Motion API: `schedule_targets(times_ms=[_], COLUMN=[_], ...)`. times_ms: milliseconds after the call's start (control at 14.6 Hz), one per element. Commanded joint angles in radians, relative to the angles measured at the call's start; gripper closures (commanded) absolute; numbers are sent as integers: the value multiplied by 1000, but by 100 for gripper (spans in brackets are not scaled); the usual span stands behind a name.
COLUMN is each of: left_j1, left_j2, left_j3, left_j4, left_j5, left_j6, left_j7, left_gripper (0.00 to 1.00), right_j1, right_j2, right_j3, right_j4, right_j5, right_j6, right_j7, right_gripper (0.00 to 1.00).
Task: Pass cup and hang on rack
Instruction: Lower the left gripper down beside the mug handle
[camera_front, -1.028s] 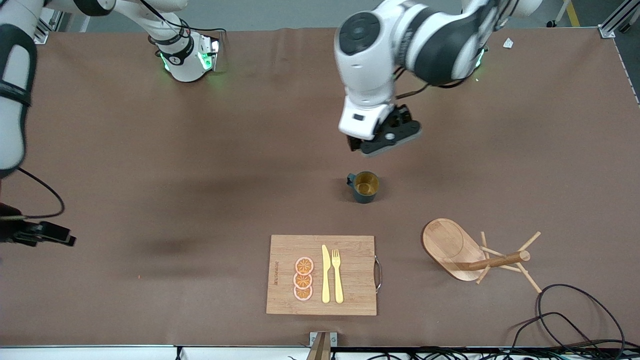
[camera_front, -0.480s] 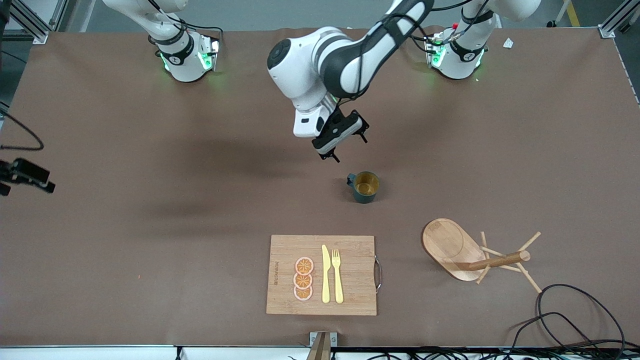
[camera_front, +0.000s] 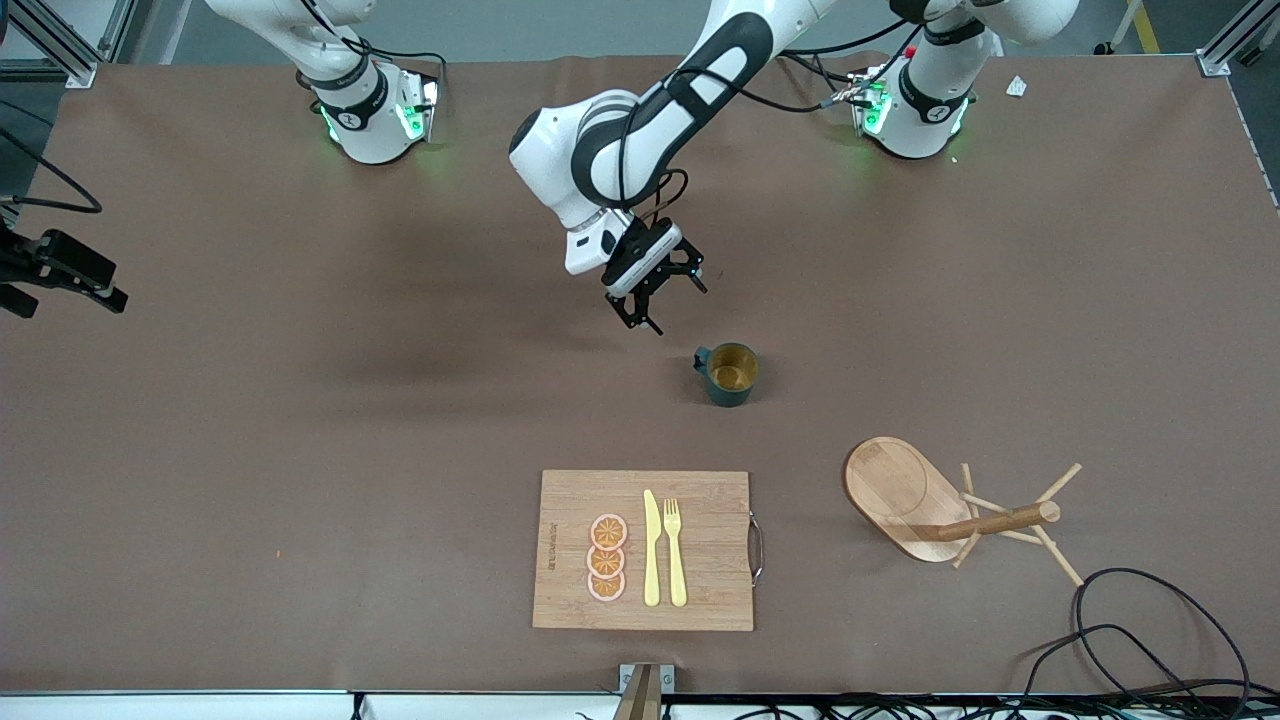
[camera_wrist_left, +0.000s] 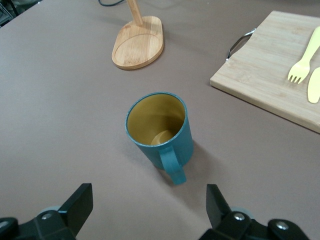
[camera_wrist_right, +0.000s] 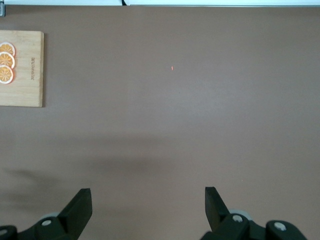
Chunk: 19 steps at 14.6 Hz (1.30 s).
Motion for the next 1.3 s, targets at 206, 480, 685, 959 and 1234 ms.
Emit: schedule_targets(times_ms=[206,480,685,959,1234], left_j1=[-38,-48,-48,-59,-58], left_j2=[56,84,117,157,189], left_j3=[8,8,10,13,17], left_j4=[4,-20,-20,-18,-13], left_j5=[84,185,231,262,282], left_j6=[-21,-21,-27,-39,-39], left_j7=[-212,-210,-212,-221,-305], left_gripper=[0,0,0,0,1], right_j1=[5,6,6,-3,-9], right_j2=[-8,-6,-6,12,12], right_j3=[56,55,55,50,48], right_j4=[60,57,63,104,106], right_j5=[-118,-112,-106,-104,-75], right_j6=[-143,-130,-127,-119,-54], right_j7=[79,82,84,70,73], right_gripper=[0,0,0,0,0])
